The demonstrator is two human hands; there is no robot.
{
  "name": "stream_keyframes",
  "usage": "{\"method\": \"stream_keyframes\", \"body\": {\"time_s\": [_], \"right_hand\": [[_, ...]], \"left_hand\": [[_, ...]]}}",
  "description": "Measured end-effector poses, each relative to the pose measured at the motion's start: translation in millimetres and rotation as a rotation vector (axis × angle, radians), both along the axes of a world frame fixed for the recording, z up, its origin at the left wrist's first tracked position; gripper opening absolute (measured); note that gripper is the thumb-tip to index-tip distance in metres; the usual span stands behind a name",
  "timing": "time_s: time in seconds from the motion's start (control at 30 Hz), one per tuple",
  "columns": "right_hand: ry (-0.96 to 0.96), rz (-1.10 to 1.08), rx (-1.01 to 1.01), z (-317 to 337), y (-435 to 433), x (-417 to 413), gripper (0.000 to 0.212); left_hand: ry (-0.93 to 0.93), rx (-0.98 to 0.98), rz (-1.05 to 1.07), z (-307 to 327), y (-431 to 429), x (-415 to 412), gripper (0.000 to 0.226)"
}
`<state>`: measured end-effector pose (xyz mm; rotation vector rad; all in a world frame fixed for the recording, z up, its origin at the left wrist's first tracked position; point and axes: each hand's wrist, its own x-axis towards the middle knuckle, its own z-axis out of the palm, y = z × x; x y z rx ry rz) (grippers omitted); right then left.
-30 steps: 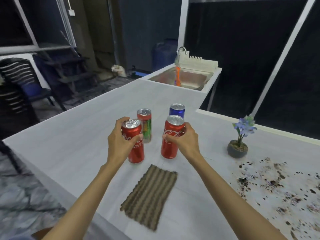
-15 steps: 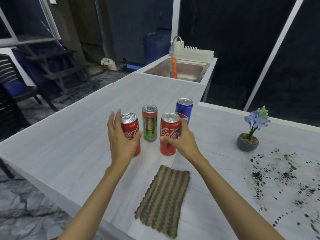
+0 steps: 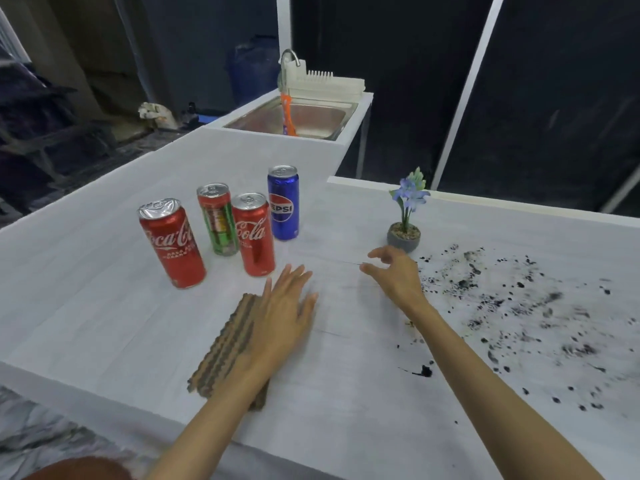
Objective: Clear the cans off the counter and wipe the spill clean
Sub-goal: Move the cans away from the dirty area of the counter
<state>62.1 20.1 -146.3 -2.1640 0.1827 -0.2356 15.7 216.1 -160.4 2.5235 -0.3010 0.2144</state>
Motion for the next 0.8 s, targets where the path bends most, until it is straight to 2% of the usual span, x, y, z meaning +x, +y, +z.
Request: {"method": "stream_keyframes", "body": {"time_s": [0.17, 0.3, 0.37, 0.43, 0.53, 0.6, 0.73, 0.8], "right_hand": [[-0.068, -0.206, 0.050, -6, -44, 4, 0.065], [0.013, -0.174, 0.039, -7, -58, 24, 0.092], [0.030, -0.128, 0.031, -10, -60, 35, 0.096], [0.029, -0.098, 0.036, -13, -60, 44, 0.097], [0.025, -0.093, 0.067, -16, -59, 55, 0.093], [0.007, -0.118, 0.072, -17, -60, 61, 0.086], [-0.034, -0.154, 0.052, -15, -57, 61, 0.068], [-0.053, -0.114, 0.060, -11, -47, 55, 0.065]], "left_hand": [[0.127, 0.277, -0.044, -16, -6, 2, 0.058], [0.187, 0.407, -0.088, -19, -6, 8, 0.078], [0.177, 0.425, -0.088, -20, -7, 8, 0.074], [0.170, 0.435, -0.082, -21, -8, 6, 0.070], [0.141, 0.429, -0.081, -24, -8, 6, 0.082], [0.136, 0.409, -0.073, -25, -9, 6, 0.082], [0.152, 0.353, -0.065, -22, -10, 6, 0.059], [0.160, 0.234, -0.072, -12, -10, 4, 0.052]]}}
